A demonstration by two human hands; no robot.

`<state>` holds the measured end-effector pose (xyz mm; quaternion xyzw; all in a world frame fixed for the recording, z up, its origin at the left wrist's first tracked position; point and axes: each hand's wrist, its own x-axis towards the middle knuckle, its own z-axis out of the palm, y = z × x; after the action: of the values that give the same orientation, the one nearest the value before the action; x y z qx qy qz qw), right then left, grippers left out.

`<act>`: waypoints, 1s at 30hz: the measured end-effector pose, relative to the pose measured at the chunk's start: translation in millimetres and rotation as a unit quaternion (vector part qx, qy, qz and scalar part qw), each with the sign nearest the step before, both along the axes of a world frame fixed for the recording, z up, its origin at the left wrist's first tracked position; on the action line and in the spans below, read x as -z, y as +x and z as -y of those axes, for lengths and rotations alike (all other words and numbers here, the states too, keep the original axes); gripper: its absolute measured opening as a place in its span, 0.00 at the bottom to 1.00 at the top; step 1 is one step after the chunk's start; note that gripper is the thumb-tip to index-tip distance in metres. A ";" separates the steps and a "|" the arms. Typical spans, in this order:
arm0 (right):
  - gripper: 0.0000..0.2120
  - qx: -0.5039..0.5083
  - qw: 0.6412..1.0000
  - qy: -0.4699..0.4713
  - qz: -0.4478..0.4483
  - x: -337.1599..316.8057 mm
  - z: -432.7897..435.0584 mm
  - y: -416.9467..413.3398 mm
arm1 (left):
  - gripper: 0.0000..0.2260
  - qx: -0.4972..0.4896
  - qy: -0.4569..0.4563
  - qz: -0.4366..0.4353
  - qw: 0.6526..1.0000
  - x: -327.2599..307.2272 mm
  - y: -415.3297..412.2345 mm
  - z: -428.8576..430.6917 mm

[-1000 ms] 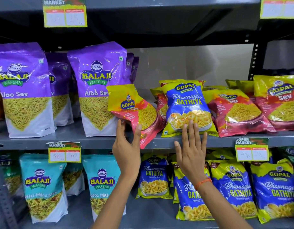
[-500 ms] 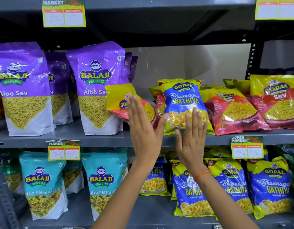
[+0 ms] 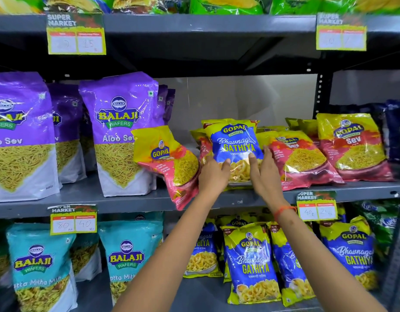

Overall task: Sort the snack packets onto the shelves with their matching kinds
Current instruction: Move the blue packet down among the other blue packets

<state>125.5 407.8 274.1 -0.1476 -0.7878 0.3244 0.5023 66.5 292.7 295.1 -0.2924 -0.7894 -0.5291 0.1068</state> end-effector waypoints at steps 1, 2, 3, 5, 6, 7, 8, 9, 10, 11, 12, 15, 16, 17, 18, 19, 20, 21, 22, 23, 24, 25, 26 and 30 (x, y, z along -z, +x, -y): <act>0.30 -0.008 1.000 -0.022 0.010 -1.0 -2.4 -0.1 | 0.18 -0.003 0.003 0.011 1.000 -0.2 -1.0 0.6; 0.30 -0.018 0.999 -0.045 0.012 -2.3 -3.8 0.8 | 0.16 -0.005 0.011 0.019 1.000 -1.1 -1.0 2.4; 0.29 -0.029 0.997 -0.065 0.006 -3.5 -3.8 2.1 | 0.15 -0.008 0.022 0.024 0.999 -0.9 -2.8 3.4; 0.27 -0.051 0.995 -0.087 -0.024 -6.4 1.1 7.2 | 0.14 -0.005 0.051 0.025 0.998 -2.0 -0.8 8.7; 0.26 -0.057 0.994 -0.090 -0.039 -6.6 4.7 10.0 | 0.14 0.003 0.070 0.023 0.997 -2.1 0.5 12.8; 0.25 -0.062 0.992 -0.089 -0.056 -7.2 9.6 14.3 | 0.14 0.014 0.090 0.016 0.996 -1.6 1.2 16.5; 0.24 -0.067 0.991 -0.089 -0.074 -7.0 13.8 17.7 | 0.14 0.024 0.105 0.007 0.994 -2.0 4.6 22.1; 0.23 -0.072 0.989 -0.090 -0.089 -6.1 17.4 21.9 | 0.14 0.035 0.117 -0.005 0.992 -1.3 8.1 27.5; 0.23 -0.078 0.987 -0.094 -0.103 -5.1 19.9 26.5 | 0.14 0.050 0.131 -0.013 0.990 -0.2 13.0 33.4; 0.22 -0.085 0.984 -0.103 -0.115 -3.4 21.9 31.3 | 0.14 0.067 0.148 -0.016 0.987 1.7 18.3 39.3; 0.22 -0.098 0.980 -0.115 -0.129 -1.3 24.6 37.3 | 0.12 0.083 0.160 -0.014 0.983 3.4 25.7 46.4; 0.22 -0.127 0.966 -0.162 -0.158 13.3 30.9 57.8 | 0.11 0.122 0.185 0.003 0.975 12.8 47.7 65.0; 0.21 -0.132 0.963 -0.172 -0.161 20.9 34.1 64.8 | 0.13 0.134 0.193 0.009 0.972 18.4 53.9 70.7; 0.20 -0.135 0.962 -0.176 -0.160 29.1 39.0 71.8 | 0.14 0.143 0.196 0.013 0.970 26.0 58.2 75.4; 0.20 -0.137 0.961 -0.177 -0.160 38.1 43.9 77.7 | 0.15 0.145 0.194 0.017 0.970 33.3 63.8 80.6; 0.20 -0.138 0.961 -0.177 -0.163 47.4 48.8 83.0 | 0.18 0.146 0.195 0.022 0.970 40.9 68.2 85.5; 0.21 -0.137 0.960 -0.180 -0.168 56.0 52.9 86.6 | 0.20 0.149 0.200 0.030 0.968 50.0 69.9 90.3; 0.21 -0.137 0.958 -0.183 -0.171 65.7 55.9 89.4 | 0.19 0.155 0.204 0.038 0.966 60.7 70.8 94.2; 0.20 -0.140 0.956 -0.186 -0.175 75.4 59.6 91.2 | 0.19 0.159 0.203 0.045 0.965 71.1 73.1 98.9; 0.19 -0.146 0.955 -0.189 -0.178 86.7 62.5 92.5 | 0.20 0.159 0.198 0.053 0.966 83.6 73.6 102.9; 0.18 -0.154 0.953 -0.194 -0.177 98.0 67.3 94.6 | 0.21 0.157 0.195 0.067 0.966 96.3 75.3 107.0; 0.18 -0.158 0.952 -0.198 -0.175 111.0 71.4 95.8 | 0.21 0.154 0.192 0.080 0.966 111.2 74.8 110.1; 0.17 -0.162 0.950 -0.205 -0.169 124.5 75.2 96.2 | 0.22 0.152 0.188 0.097 0.965 125.1 74.7 112.8; 0.25 -0.133 0.955 -0.240 -0.114 186.2 88.8 96.3 | 0.24 0.129 0.164 0.156 0.966 187.1 71.2 121.7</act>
<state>221.8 319.0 87.9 -0.1196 -0.6367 0.5823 0.4912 137.7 171.0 108.0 -0.2841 -0.6545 -0.6995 -0.0403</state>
